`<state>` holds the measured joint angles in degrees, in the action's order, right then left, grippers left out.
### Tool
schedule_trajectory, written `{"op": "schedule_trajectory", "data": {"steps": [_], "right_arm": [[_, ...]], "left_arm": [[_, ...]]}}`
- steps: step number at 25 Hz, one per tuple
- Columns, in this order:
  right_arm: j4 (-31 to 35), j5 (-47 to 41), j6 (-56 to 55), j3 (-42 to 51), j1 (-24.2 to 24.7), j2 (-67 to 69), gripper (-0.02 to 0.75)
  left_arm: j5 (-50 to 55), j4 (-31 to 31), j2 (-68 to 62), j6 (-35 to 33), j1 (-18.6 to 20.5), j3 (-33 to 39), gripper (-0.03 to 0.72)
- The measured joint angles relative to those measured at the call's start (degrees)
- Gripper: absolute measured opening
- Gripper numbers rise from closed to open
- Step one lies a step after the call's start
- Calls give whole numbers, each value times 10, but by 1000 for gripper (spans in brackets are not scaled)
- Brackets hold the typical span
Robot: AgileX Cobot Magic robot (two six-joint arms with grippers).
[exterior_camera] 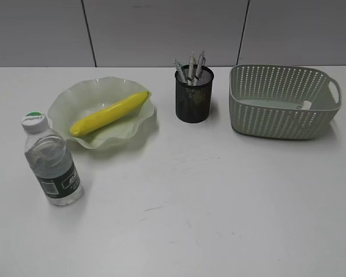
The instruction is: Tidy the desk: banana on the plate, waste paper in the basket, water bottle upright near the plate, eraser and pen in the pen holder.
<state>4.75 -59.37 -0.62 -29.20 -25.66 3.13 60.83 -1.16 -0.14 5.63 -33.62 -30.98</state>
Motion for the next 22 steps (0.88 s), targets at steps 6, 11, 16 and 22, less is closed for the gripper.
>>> {"op": "schedule_trajectory", "data": {"steps": [6, 11, 16, 22], "right_arm": [[0, 0, 0, 0, 0, 0, 246], [4, 0, 0, 0, 68, -4, 246], [4, -1, 0, 0, 193, -28, 246], [5, -1, 0, 0, 229, -36, 246]], "left_arm": [[0, -1, -2, 1, 0, 1, 247], [-1, 1, 5, 1, 72, 1, 247], [-2, 0, 5, 1, 191, 1, 247], [-4, 0, 5, 1, 211, 1, 247]]}}
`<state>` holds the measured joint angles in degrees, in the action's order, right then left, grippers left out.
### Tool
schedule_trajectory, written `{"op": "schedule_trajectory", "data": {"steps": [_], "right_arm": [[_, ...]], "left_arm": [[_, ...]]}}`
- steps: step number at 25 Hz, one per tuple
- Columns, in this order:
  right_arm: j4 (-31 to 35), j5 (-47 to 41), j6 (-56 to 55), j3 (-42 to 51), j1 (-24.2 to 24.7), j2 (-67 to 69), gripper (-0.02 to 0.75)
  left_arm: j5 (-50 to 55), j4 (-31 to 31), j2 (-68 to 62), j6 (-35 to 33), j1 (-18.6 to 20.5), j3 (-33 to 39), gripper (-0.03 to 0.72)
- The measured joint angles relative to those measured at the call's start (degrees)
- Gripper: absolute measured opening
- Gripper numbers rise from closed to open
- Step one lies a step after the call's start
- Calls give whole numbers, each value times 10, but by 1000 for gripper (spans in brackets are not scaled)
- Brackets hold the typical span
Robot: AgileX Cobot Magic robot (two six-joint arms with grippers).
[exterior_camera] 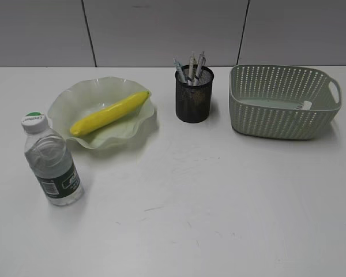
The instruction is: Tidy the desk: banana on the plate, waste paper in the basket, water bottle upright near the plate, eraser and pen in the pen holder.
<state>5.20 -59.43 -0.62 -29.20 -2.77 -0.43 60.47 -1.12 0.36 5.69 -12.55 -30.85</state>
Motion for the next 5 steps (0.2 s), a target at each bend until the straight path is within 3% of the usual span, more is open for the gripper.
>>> {"op": "schedule_trajectory", "data": {"steps": [5], "right_arm": [[0, 0, 0, 0, 0, 0, 246]], "left_arm": [[0, 0, 0, 0, 27, 0, 247]]}}
